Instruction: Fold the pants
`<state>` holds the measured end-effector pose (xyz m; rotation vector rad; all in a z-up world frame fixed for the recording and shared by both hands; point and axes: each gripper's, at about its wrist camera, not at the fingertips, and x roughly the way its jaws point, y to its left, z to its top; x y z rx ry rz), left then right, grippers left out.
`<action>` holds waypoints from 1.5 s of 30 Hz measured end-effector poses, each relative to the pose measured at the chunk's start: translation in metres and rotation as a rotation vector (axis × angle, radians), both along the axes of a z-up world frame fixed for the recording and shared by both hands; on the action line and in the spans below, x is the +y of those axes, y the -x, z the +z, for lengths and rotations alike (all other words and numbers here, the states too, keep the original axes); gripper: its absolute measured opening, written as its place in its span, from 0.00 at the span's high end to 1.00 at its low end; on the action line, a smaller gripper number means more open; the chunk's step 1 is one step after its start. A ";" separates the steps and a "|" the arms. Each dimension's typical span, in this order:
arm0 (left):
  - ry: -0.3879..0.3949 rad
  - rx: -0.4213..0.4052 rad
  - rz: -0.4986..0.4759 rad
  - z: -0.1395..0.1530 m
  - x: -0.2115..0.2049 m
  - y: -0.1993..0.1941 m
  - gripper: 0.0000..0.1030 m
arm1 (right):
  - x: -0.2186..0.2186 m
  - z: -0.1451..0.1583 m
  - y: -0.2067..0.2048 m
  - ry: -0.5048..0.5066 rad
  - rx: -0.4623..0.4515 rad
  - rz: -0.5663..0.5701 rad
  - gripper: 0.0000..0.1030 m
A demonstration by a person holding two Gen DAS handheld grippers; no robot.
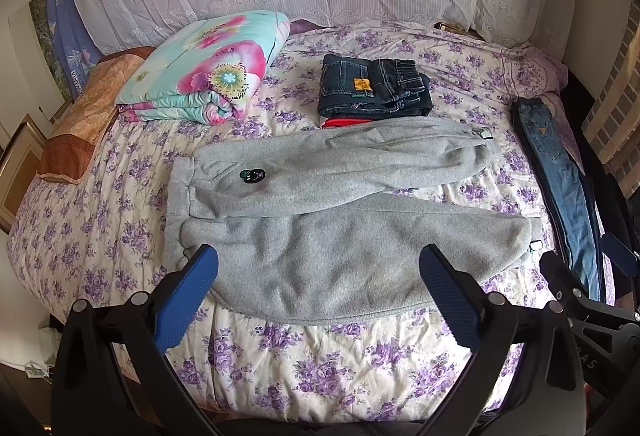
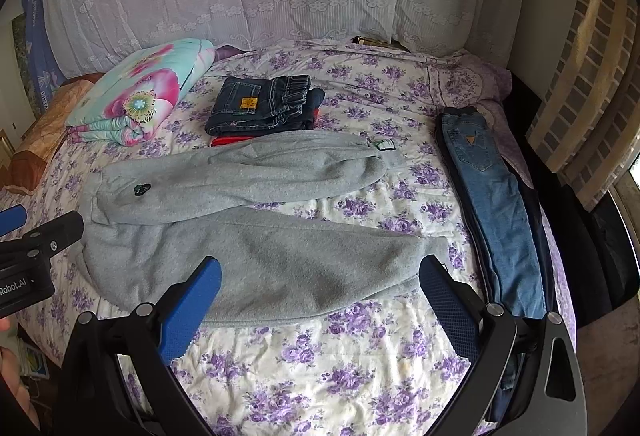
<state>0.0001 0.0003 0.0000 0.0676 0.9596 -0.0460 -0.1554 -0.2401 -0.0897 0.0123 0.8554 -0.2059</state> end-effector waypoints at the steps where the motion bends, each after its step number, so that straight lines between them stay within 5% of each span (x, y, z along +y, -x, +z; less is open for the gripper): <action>1: 0.000 0.000 0.000 0.000 0.000 0.000 0.04 | 0.000 0.000 0.000 0.000 0.000 0.000 0.03; 45: 0.011 0.009 -0.001 -0.004 0.004 0.000 0.04 | 0.004 -0.003 -0.011 0.000 0.014 0.002 0.03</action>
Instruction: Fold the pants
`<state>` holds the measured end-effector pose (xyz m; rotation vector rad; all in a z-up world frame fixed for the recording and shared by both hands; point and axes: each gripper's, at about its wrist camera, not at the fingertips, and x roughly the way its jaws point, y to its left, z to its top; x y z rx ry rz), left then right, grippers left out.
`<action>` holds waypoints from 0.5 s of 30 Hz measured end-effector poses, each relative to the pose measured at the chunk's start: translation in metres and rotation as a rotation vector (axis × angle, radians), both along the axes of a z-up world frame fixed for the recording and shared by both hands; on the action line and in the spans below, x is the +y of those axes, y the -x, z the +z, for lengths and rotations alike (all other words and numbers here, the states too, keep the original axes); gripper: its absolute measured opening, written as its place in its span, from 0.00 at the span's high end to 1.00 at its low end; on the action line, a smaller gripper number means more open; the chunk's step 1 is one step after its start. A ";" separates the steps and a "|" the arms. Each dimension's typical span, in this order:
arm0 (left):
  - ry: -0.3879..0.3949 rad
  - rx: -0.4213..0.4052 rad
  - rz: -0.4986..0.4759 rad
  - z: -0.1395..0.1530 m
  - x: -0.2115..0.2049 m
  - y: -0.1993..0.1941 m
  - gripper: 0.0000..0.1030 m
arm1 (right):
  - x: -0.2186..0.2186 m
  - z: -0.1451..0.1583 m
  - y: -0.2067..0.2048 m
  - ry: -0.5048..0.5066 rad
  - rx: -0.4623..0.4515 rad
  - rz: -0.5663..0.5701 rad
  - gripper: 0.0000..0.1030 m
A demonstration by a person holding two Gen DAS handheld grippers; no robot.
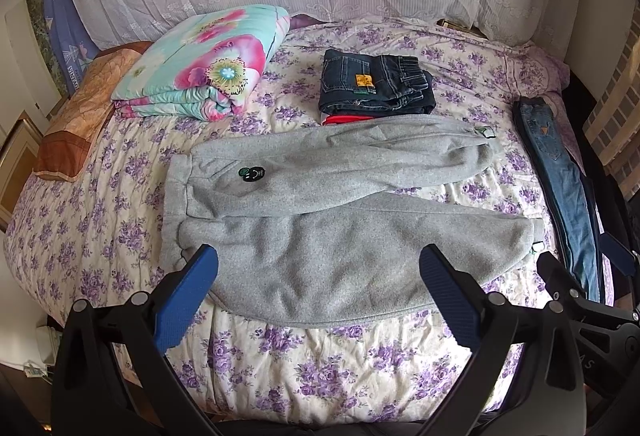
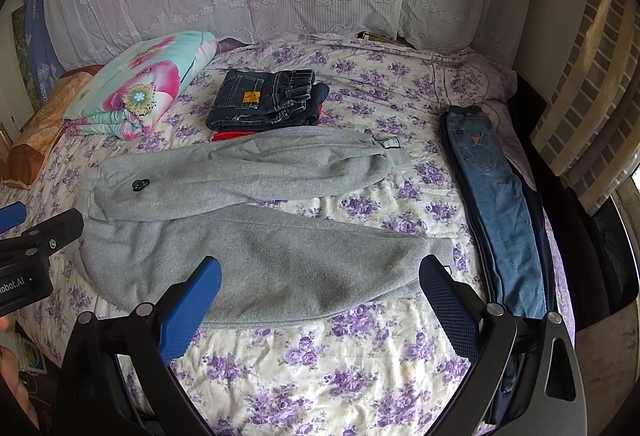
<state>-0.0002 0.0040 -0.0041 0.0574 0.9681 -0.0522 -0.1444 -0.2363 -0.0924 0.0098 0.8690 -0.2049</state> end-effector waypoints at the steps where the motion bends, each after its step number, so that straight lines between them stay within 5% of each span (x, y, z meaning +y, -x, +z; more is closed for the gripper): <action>1: 0.000 0.000 0.000 0.000 0.000 0.000 0.04 | 0.000 0.001 0.001 0.000 0.000 0.000 0.03; 15: 0.003 0.005 0.000 0.000 0.000 0.000 0.04 | 0.004 -0.002 0.000 -0.001 0.004 0.001 0.03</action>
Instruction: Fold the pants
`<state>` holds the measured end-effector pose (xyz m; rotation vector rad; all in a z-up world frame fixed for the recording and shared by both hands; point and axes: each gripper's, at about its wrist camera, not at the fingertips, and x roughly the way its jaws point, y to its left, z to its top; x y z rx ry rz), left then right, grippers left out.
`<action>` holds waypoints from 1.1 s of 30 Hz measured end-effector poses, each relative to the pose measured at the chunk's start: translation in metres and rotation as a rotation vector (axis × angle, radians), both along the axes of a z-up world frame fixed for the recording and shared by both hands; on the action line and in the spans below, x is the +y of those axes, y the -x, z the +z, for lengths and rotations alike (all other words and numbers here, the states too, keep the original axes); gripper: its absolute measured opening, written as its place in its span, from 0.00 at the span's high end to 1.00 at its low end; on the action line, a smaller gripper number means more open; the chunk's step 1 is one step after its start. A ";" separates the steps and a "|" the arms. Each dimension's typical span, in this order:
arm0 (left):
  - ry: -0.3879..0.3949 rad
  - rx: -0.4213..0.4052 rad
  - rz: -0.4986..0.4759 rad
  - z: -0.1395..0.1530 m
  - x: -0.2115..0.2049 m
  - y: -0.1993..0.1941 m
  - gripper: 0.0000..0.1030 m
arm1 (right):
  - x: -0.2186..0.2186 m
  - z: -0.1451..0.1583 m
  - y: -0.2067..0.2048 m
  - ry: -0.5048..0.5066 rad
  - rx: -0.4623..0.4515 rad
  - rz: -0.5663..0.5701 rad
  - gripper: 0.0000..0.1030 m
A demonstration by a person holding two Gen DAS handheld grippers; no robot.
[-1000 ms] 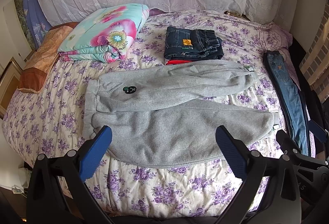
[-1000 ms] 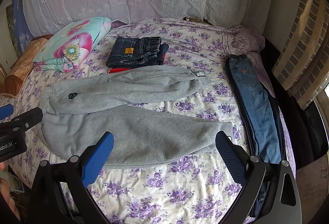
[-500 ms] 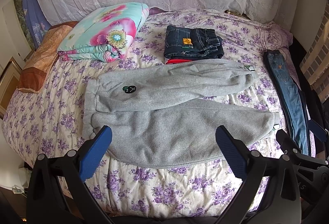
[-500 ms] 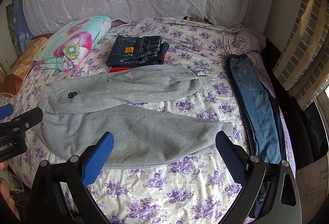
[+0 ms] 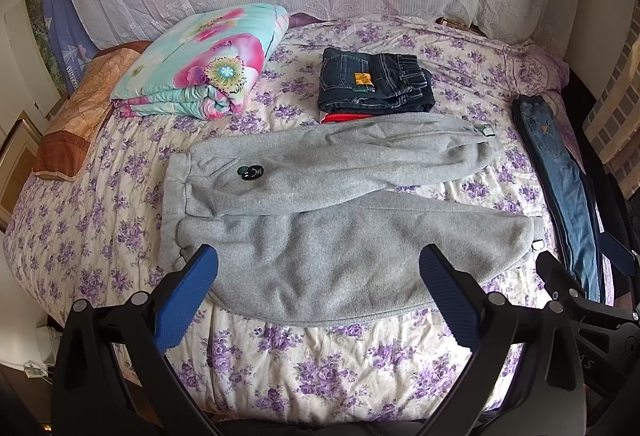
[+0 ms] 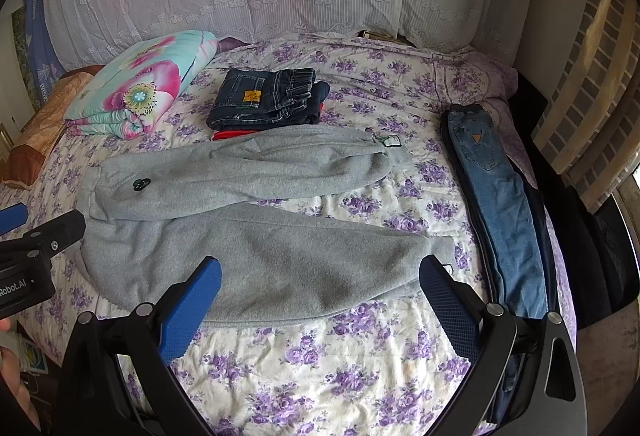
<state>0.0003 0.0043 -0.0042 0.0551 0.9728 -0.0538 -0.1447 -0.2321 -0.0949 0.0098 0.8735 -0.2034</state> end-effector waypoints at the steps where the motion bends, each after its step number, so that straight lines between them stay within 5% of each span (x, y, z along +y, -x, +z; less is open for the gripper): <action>1: 0.001 0.004 -0.001 -0.001 0.000 0.000 0.04 | 0.001 -0.003 -0.001 -0.002 0.001 0.001 0.03; 7: 0.079 0.186 0.051 -0.062 0.030 -0.017 0.04 | -0.009 -0.048 -0.015 -0.078 0.063 0.004 0.03; 11: 0.085 0.324 0.200 -0.121 0.078 -0.025 0.04 | -0.036 -0.083 -0.024 -0.100 0.152 -0.021 0.03; 14: 0.189 0.427 0.312 -0.163 0.129 -0.031 0.04 | -0.059 -0.103 -0.024 -0.105 0.199 -0.062 0.03; 20: 0.384 0.516 0.370 -0.223 0.173 -0.056 0.04 | -0.103 -0.131 -0.020 -0.127 0.262 -0.161 0.03; 23: 0.401 0.515 0.390 -0.238 0.173 -0.069 0.08 | -0.115 -0.136 -0.013 -0.129 0.274 -0.187 0.03; 25: 0.379 0.466 0.389 -0.236 0.175 -0.075 0.60 | -0.121 -0.137 -0.010 -0.129 0.275 -0.194 0.03; 26: 0.390 0.453 0.377 -0.233 0.176 -0.076 0.71 | -0.126 -0.138 -0.006 -0.141 0.272 -0.194 0.03; 28: 0.461 0.395 0.383 -0.224 0.183 -0.070 0.78 | -0.137 -0.138 -0.001 -0.200 0.257 -0.188 0.03; 33: 0.414 0.277 0.351 -0.202 0.185 -0.041 0.78 | -0.170 -0.149 0.010 -0.347 0.235 -0.233 0.03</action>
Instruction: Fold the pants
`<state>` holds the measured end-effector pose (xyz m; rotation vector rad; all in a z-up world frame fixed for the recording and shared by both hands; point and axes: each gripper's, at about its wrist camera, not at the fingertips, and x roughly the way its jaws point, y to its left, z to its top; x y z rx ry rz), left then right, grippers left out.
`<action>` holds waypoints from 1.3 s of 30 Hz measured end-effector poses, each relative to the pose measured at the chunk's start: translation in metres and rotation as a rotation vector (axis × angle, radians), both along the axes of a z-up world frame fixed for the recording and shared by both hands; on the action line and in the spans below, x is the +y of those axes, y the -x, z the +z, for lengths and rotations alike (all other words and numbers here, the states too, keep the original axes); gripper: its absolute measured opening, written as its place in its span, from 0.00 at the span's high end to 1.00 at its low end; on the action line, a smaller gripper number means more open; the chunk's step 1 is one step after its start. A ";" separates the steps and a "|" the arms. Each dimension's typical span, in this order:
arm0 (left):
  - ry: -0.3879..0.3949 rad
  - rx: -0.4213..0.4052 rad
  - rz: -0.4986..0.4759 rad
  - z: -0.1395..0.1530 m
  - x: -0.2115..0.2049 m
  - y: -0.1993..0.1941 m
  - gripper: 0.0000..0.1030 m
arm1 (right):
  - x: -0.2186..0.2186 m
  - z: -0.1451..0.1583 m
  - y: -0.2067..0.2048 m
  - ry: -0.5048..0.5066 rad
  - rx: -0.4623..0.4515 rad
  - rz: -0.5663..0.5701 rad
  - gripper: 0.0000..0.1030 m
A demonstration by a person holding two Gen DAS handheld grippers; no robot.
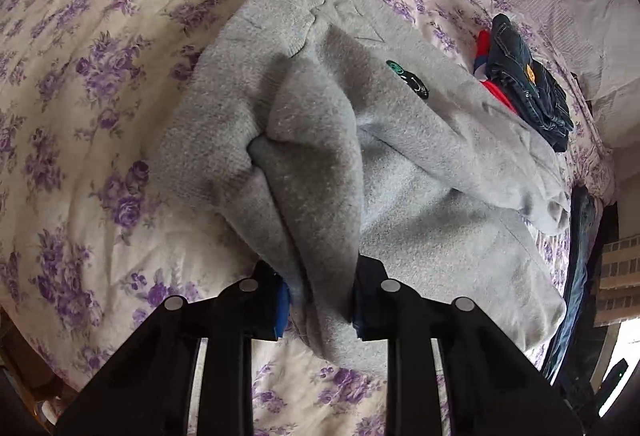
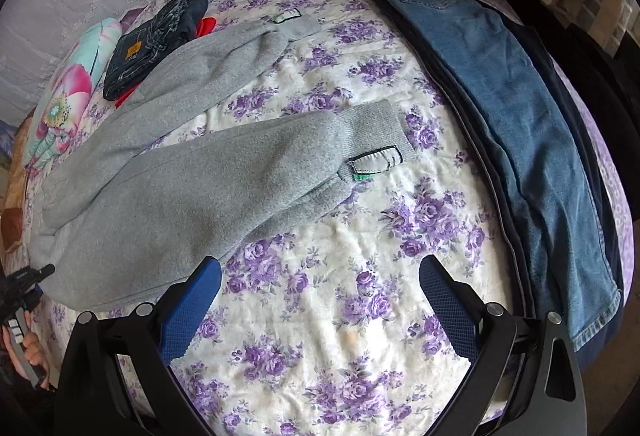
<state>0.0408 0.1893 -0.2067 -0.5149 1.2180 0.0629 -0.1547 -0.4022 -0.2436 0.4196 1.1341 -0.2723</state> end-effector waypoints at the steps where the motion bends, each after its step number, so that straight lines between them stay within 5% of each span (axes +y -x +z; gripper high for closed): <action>1: -0.001 0.005 -0.001 -0.001 0.001 0.001 0.78 | -0.008 -0.005 -0.001 -0.037 -0.003 -0.022 0.03; 10: -0.013 0.097 -0.004 -0.024 0.002 -0.021 0.76 | -0.048 -0.077 -0.066 -0.369 0.064 -0.122 0.03; 13: 0.001 0.126 0.009 -0.034 0.005 -0.024 0.76 | -0.045 -0.089 -0.076 -0.286 0.084 -0.174 0.43; 14: 0.022 0.117 0.023 -0.032 0.009 -0.021 0.77 | -0.044 -0.082 -0.076 -0.285 0.061 -0.166 0.83; 15: 0.031 0.098 0.030 -0.027 0.012 -0.016 0.77 | -0.044 -0.076 -0.073 -0.331 0.038 -0.154 0.83; 20: 0.018 0.046 0.009 0.004 0.019 0.019 0.77 | -0.033 -0.039 -0.036 -0.305 0.079 -0.112 0.83; 24: 0.030 0.085 0.011 -0.003 0.025 0.041 0.77 | -0.023 -0.043 -0.006 -0.235 0.114 -0.082 0.79; 25: 0.015 0.108 0.000 -0.012 0.023 0.040 0.75 | -0.021 -0.052 -0.006 -0.200 0.128 -0.073 0.76; 27: -0.029 0.168 -0.029 -0.033 0.016 0.032 0.67 | -0.019 -0.079 -0.010 -0.123 0.199 -0.056 0.30; 29: -0.035 0.173 -0.037 -0.031 0.015 0.031 0.65 | -0.012 -0.089 -0.017 -0.083 0.256 -0.019 0.26; 32: -0.104 0.145 -0.030 -0.002 0.022 0.046 0.47 | -0.007 -0.059 -0.024 -0.033 0.265 0.042 0.26; 36: -0.219 0.100 0.002 0.042 0.038 0.059 0.45 | -0.017 -0.006 -0.045 0.096 0.200 0.066 0.15; 39: -0.257 0.021 -0.004 0.072 0.044 0.032 0.45 | -0.029 0.016 -0.094 0.072 0.084 0.101 0.12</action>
